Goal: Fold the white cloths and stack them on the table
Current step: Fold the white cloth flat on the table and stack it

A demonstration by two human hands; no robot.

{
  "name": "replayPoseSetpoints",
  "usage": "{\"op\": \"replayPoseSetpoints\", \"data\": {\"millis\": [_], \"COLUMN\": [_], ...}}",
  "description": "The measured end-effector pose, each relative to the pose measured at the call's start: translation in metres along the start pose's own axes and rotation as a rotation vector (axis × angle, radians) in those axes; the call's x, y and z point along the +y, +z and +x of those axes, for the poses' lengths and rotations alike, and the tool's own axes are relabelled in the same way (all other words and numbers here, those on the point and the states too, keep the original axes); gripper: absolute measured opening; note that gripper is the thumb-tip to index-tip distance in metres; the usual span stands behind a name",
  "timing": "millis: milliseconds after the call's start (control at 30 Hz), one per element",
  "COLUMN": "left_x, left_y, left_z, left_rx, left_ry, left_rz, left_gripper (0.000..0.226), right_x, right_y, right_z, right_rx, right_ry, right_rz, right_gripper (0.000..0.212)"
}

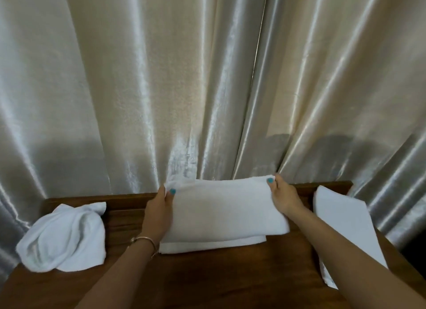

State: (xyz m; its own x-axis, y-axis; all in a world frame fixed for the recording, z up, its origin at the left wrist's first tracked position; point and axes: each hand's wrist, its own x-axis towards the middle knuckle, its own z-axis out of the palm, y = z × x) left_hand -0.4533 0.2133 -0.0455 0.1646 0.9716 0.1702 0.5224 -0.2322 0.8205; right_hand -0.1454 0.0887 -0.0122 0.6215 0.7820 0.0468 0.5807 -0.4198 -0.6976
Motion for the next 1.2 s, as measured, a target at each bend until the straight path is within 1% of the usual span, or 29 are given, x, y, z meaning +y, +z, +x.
{"op": "replayPoseSetpoints", "data": {"millis": [167,233,267,367,500,600,700,833,900,933,1000,1067,1100,1133,1167,1200], "left_x": [-0.046,-0.062,-0.07,-0.093,-0.116,-0.129,-0.134,-0.132,-0.131,-0.13,-0.125,-0.115,-0.11,-0.104,-0.096,-0.088], "left_y": [0.036,0.049,0.054,0.069,0.077,0.078,0.081,0.086,0.089,0.091,0.095,0.096,0.097,0.099,0.103,0.112], "left_z": [0.036,0.045,0.047,0.053,0.056,0.055,0.052,0.056,0.057,0.055,0.052,0.048,0.045,0.041,0.038,0.033], "left_rx": [-0.116,-0.153,-0.164,-0.188,-0.192,-0.202,-0.232,-0.201,-0.217,-0.228,-0.232,-0.186,-0.121,-0.028,0.061,0.096], "left_ry": [-0.126,-0.142,-0.148,-0.184,-0.226,-0.206,-0.169,-0.139,-0.153,-0.156,-0.15,-0.146,-0.141,-0.097,-0.015,0.09], "left_rz": [-0.007,0.0,0.011,0.02,0.076,0.164,0.26,0.243,0.263,0.315,0.5,0.73,0.814,0.854,0.835,0.78], "left_gripper": [0.037,0.03,0.031,0.039,0.039,0.041,0.049,0.047,0.047,0.048,0.047,0.048,0.05,0.051,0.049,0.047], "right_x": [0.025,0.038,0.044,0.059,0.072,0.081,0.094,0.098,0.1,0.1,0.096,0.087,0.082,0.076,0.07,0.063], "right_y": [0.055,0.077,0.087,0.112,0.138,0.153,0.163,0.165,0.165,0.165,0.165,0.162,0.16,0.159,0.16,0.164], "right_z": [0.055,0.069,0.073,0.082,0.083,0.075,0.067,0.071,0.072,0.07,0.067,0.064,0.062,0.058,0.052,0.046], "right_rx": [-0.041,-0.057,-0.068,-0.101,-0.1,-0.07,0.001,0.125,0.142,0.139,0.125,0.148,0.201,0.274,0.347,0.391], "right_ry": [0.058,0.094,0.114,0.131,0.121,0.098,0.096,0.11,0.103,0.094,0.069,0.066,0.083,0.095,0.071,-0.012], "right_rz": [-0.208,-0.28,-0.31,-0.352,-0.355,-0.385,-0.463,-0.475,-0.514,-0.544,-0.627,-0.729,-0.738,-0.707,-0.657,-0.614], "right_gripper": [0.029,0.029,0.03,0.032,0.029,0.031,0.035,0.032,0.031,0.031,0.03,0.031,0.033,0.035,0.038,0.039]}}
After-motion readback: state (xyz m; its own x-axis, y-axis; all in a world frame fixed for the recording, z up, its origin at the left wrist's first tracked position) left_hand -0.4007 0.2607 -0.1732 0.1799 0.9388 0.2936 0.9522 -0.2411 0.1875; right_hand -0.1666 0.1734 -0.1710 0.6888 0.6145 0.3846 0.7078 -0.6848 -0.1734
